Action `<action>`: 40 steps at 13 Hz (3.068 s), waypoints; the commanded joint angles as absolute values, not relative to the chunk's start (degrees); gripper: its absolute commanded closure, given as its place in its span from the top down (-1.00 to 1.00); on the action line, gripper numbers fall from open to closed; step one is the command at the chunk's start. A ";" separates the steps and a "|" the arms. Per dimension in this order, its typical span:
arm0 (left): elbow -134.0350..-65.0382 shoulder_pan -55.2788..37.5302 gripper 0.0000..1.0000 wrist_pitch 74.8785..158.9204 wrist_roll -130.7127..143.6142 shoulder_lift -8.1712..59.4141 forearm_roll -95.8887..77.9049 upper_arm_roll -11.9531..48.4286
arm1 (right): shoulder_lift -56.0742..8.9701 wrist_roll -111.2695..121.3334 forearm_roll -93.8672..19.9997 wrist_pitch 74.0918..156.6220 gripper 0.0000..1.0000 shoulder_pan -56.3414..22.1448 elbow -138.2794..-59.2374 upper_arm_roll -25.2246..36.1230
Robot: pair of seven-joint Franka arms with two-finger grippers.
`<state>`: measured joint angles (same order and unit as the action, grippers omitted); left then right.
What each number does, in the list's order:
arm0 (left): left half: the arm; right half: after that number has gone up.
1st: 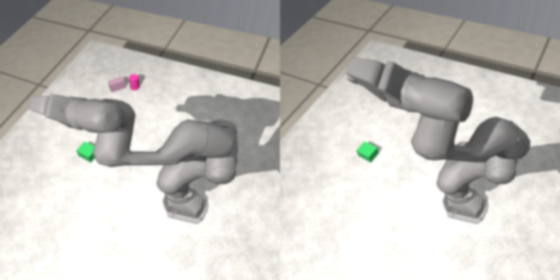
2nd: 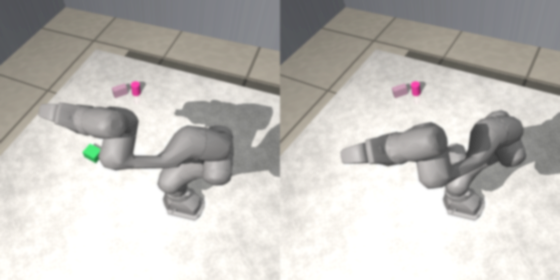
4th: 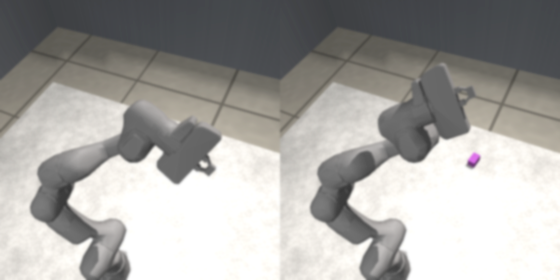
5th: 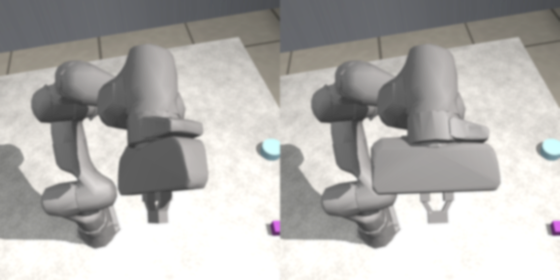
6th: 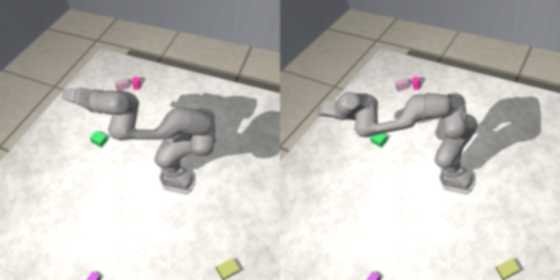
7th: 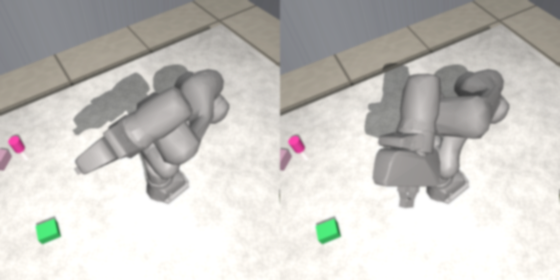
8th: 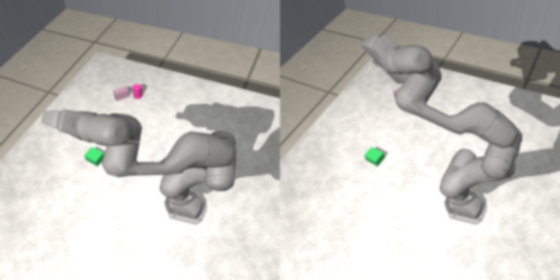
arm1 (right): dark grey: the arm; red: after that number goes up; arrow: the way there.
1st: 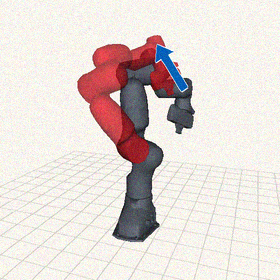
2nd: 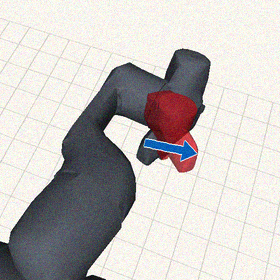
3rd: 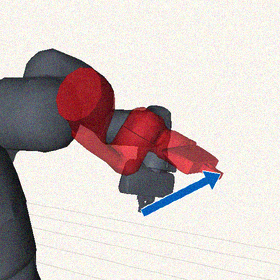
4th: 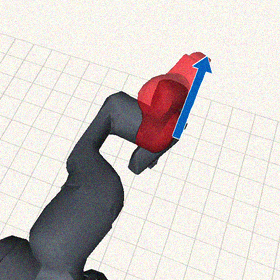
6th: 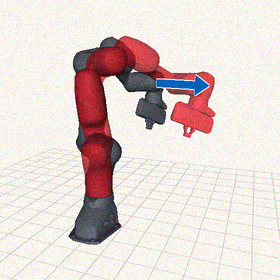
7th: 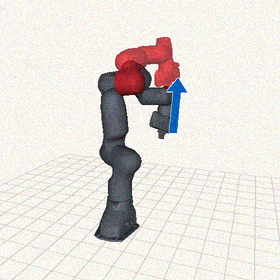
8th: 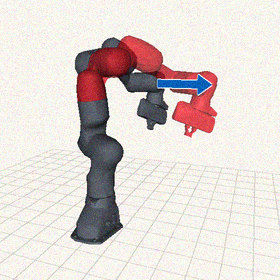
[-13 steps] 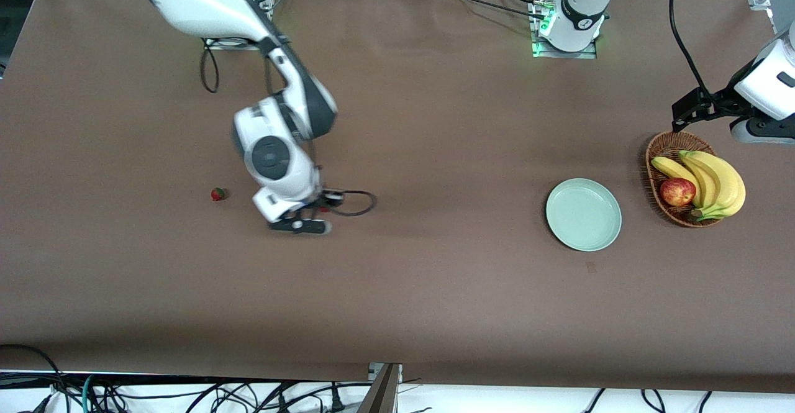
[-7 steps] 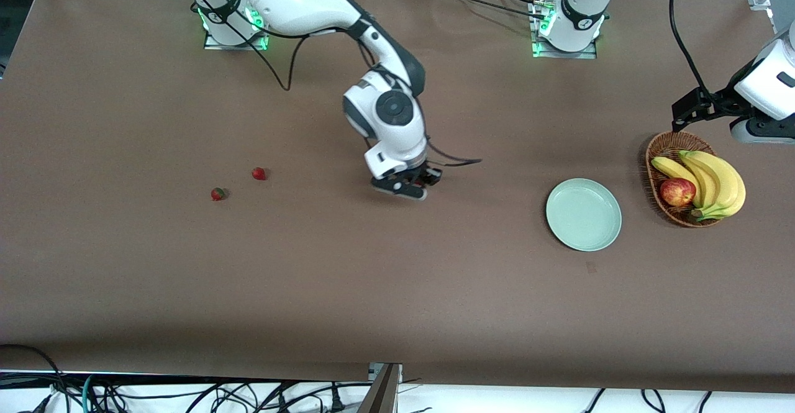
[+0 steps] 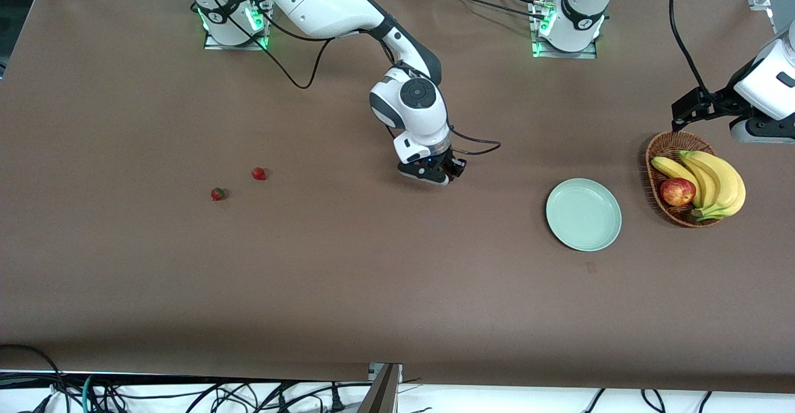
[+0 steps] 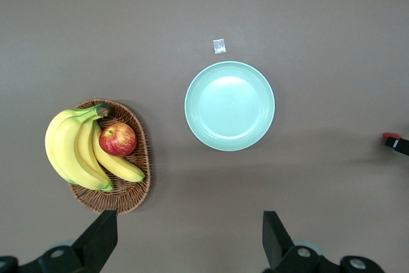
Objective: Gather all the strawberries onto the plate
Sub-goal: 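Carry the strawberry toward the plate and set it down with the right gripper, then grasp the strawberry with the left gripper while the right gripper returns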
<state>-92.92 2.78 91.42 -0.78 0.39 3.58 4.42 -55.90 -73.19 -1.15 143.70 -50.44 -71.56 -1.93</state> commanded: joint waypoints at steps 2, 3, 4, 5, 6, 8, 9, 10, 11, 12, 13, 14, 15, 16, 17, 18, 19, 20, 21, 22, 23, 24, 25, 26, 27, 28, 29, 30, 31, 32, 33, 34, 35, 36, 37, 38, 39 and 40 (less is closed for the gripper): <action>-93.60 2.90 1.00 90.97 -1.05 -0.18 2.72 4.48 | -52.22 -72.60 -1.14 139.51 1.00 -49.93 -71.37 -1.85; -93.60 2.81 1.00 90.97 -0.97 0.43 2.64 4.83 | -49.60 -71.47 -0.97 133.91 1.00 -48.62 -71.28 -1.58; -93.69 2.29 1.00 90.88 -0.97 0.70 2.64 4.92 | -47.48 -68.32 -0.97 128.99 1.00 -45.82 -71.28 -1.76; -93.69 1.59 1.00 90.36 -0.79 2.53 2.64 5.36 | -45.55 -63.24 -1.31 124.32 1.00 -43.88 -71.37 -1.84; -93.43 1.15 1.00 88.35 -0.97 4.64 2.55 5.97 | -44.05 -58.93 -1.23 119.67 1.00 -42.03 -71.37 -1.85; -93.95 0.53 1.00 86.75 -0.88 6.49 1.15 6.85 | -41.59 -50.58 -1.06 113.41 1.00 -39.12 -72.24 -1.32; -94.39 0.09 1.00 86.31 -0.27 7.72 -0.08 7.29 | -40.09 -45.84 -0.97 111.12 1.00 -37.81 -74.07 0.07; -94.48 -0.61 1.00 86.57 0.35 9.56 -0.87 8.43 | -37.90 -40.05 -1.05 110.57 1.00 -37.36 -77.31 2.09; -94.40 -1.05 1.00 87.88 2.96 10.97 -0.97 9.74 | -34.92 -34.94 -1.14 111.26 1.00 -37.27 -82.04 4.63; -94.57 -1.49 1.00 90.59 8.64 12.12 -0.97 11.50 | -31.93 -30.80 -1.23 113.01 1.00 -37.27 -87.40 6.66; -94.57 -1.67 1.00 92.62 15.40 13.52 -0.97 12.82 | -28.25 -27.28 -1.23 115.38 1.00 -37.27 -93.45 8.42; -94.57 -1.76 1.00 95.33 20.51 14.84 -0.97 14.49 | -24.47 -22.72 -1.23 118.53 1.00 -37.27 -100.21 10.61; -94.92 -1.84 1.00 97.88 23.26 15.98 -0.97 15.55 | -21.04 -17.37 -1.32 122.04 1.00 -37.27 -106.55 13.07; -95.97 -2.45 1.00 100.69 25.55 17.04 -0.97 16.08 | -18.13 -12.36 -1.32 124.69 1.00 -37.27 -111.92 15.79; -97.89 -4.03 1.00 104.99 29.75 17.57 -0.97 16.43 | -16.19 -8.48 -1.41 126.11 1.00 -37.27 -115.80 17.82; -100.35 -6.39 1.00 110.16 35.45 18.45 -0.97 16.52 | -14.61 -5.65 -1.41 127.08 1.00 -37.27 -119.06 19.58; -102.37 -8.77 1.00 115.35 41.16 20.11 -0.79 16.44 | -13.55 -2.75 -1.49 128.31 1.00 -37.27 -122.22 21.43; -103.52 -10.18 1.00 119.05 45.57 21.52 -0.36 16.44 | -12.67 -0.55 -1.49 131.10 1.00 -37.27 -125.74 22.40; -103.62 -10.37 1.00 121.70 47.79 23.10 -0.26 16.44 | -12.31 0.17 -1.49 134.18 1.00 -37.18 -128.64 22.85; -103.36 -10.46 1.00 124.77 48.86 25.29 -0.35 16.52 | -12.65 0.26 -1.67 136.82 1.00 -37.09 -130.59 22.85; -103.19 -10.46 1.00 129.50 50.26 28.62 -0.35 16.52 | -13.35 0.26 -3.24 138.67 1.00 -37.09 -131.82 22.85; -103.18 -10.72 1.00 133.20 52.54 31.18 -0.87 16.52 | -14.40 0.26 -4.56 140.78 1.00 -37.18 -132.71 22.76; -102.92 -11.94 1.00 134.29 55.17 32.16 -0.97 16.52 | -15.55 0.26 -4.83 143.06 1.00 -37.09 -133.67 22.68; -102.75 -13.52 1.00 134.56 57.63 32.86 -0.88 16.44 | -16.34 0.26 -5.01 145.00 1.00 -37.18 -134.38 22.41; -102.74 -14.14 1.00 135.60 59.14 34.52 -0.88 16.44 | -17.13 0.26 -5.88 146.41 1.00 -37.18 -134.65 22.24; -102.83 -14.59 1.00 137.62 60.11 36.54 -0.88 16.44 | -17.83 0.26 -7.11 147.12 1.00 -37.18 -134.65 21.63; -102.83 -14.94 1.00 139.29 61.68 38.22 -0.88 16.52 | -18.36 0.26 -8.69 148.09 1.00 -37.18 -134.65 20.58; -102.83 -16.16 1.00 139.57 64.22 38.58 -0.88 16.44 | -18.98 0.26 -9.48 149.14 0.99 -37.18 -134.65 19.96; -102.83 -16.69 1.00 139.74 66.51 38.67 -0.88 16.35 | -19.77 0.26 -10.01 150.19 0.98 -37.18 -134.56 19.26; -102.75 -17.13 1.00 140.09 68.27 38.67 -0.79 16.43 | -20.12 0.26 -10.63 150.99 0.96 -37.09 -134.56 18.90; -102.74 -17.75 1.00 141.05 70.03 38.85 -0.70 16.44 | -20.56 0.26 -10.72 151.17 0.87 -37.09 -134.47 18.90; -102.83 -18.62 1.00 141.15 71.61 39.11 -0.27 16.26 | -20.65 0.35 -10.72 151.26 0.75 -37.09 -134.47 18.90; -103.01 -19.33 1.00 141.15 72.76 39.37 -0.18 16.00 | -20.65 0.35 -10.72 151.26 0.59 -37.09 -134.39 18.90; -103.01 -19.60 1.00 141.15 73.21 39.64 -0.18 16.00 | -20.65 0.35 -10.81 151.26 0.42 -37.09 -134.38 18.90; -103.01 -19.69 1.00 141.15 73.65 39.73 -0.09 16.08 | -20.65 0.35 -10.72 151.26 0.27 -37.09 -134.38 18.90; -103.01 -19.69 1.00 141.15 73.74 39.73 -0.09 16.08 | -20.57 0.35 -10.81 151.26 0.12 -37.09 -134.38 18.90; -103.01 -20.12 1.00 141.15 73.74 39.73 0.09 16.00 | -20.57 0.44 -10.81 151.26 -0.07 -37.09 -134.30 18.90; -103.01 -20.56 0.58 141.15 73.65 39.81 0.09 15.91 | -20.48 0.61 -10.81 151.17 -0.25 -37.09 -134.21 18.90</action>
